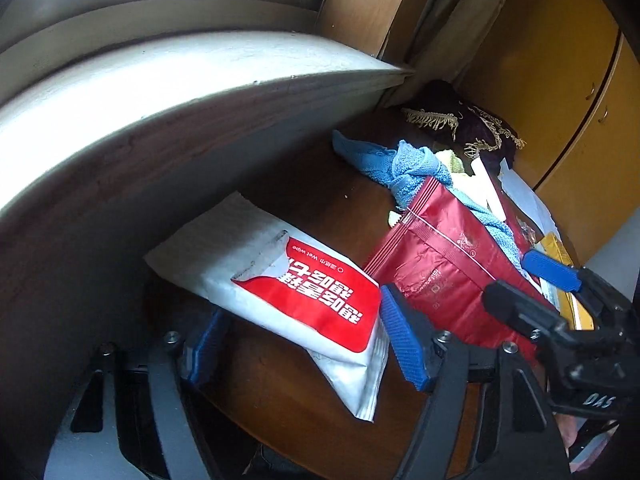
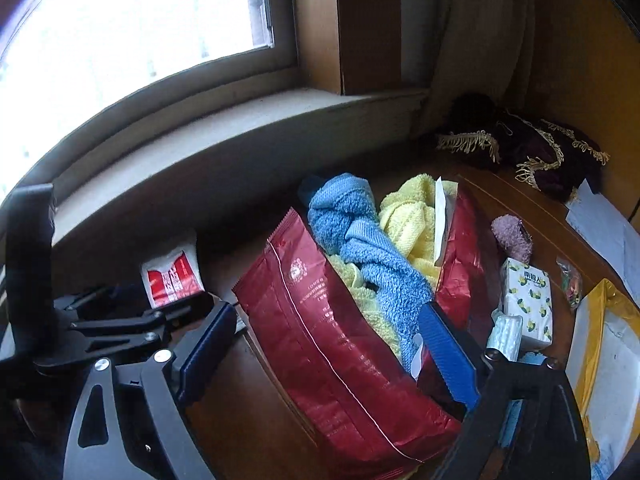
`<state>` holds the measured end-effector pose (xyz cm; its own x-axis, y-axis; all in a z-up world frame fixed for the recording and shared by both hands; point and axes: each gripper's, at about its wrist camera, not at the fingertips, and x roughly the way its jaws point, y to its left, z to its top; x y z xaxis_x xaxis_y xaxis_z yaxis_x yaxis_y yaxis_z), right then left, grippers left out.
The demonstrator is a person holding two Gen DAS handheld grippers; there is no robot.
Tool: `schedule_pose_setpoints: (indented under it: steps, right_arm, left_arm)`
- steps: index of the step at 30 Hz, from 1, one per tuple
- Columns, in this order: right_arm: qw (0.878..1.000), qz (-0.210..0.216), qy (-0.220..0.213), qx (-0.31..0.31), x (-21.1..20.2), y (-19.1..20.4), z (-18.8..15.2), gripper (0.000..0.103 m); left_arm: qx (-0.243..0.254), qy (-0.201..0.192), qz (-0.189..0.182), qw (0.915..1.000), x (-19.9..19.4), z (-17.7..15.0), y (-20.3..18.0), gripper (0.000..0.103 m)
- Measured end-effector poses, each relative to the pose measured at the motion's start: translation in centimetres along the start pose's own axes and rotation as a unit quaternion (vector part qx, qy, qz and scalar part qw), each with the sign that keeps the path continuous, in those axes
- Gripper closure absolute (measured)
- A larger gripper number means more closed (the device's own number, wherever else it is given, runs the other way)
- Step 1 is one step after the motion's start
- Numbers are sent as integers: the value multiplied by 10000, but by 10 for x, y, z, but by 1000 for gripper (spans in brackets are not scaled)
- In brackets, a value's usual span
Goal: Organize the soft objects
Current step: 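Grasp the white-and-red packet with the left tool while the right tool grasps the red bag, then carry both packets into the tray and open both tools to release them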
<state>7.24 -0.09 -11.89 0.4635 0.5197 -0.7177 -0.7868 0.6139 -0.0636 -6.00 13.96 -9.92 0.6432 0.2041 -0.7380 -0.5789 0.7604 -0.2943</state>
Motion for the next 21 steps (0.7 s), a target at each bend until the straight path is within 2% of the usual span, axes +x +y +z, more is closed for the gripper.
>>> schedule_pose_setpoints:
  steps: [1, 3, 5, 7, 8, 10, 13, 16, 19, 21]
  right_arm:
    - [9998, -177, 60, -82, 3, 2, -3, 27]
    - [9986, -477, 105, -225, 3, 6, -10, 37]
    - [9987, -474, 71, -188, -3, 6, -17, 43]
    - [9987, -492, 12, -122, -9, 6, -24, 55]
    - [9989, -474, 5, -33, -12, 4, -27, 58]
    - [9992, -366, -31, 180, -20, -2, -34, 68]
    - [9983, -215, -162, 517, -33, -11, -43, 79]
    - [9967, -103, -271, 762, -44, -17, -50, 85]
    - [9953, -40, -385, 887, -57, -19, -56, 87]
    - [9937, -57, -485, 1013, -69, -23, -62, 88]
  left_arm:
    - [22, -21, 6, 10000, 1, 1, 0, 43]
    - [86, -22, -28, 10000, 2, 2, -2, 48]
    - [137, -50, -68, 9999, 3, 2, -4, 54]
    - [268, -85, -114, 9995, 3, 1, -8, 58]
    - [318, -79, -169, 9993, 3, 1, -10, 60]
    - [399, -15, -403, 9984, 4, 0, -16, 61]
    - [539, 31, -810, 9952, 3, -5, -27, 62]
    - [781, -61, -1103, 9908, -3, -10, -44, 62]
    - [932, -97, -1607, 9825, -11, -14, -56, 62]
    - [1066, -150, -1783, 9781, -15, -15, -66, 62]
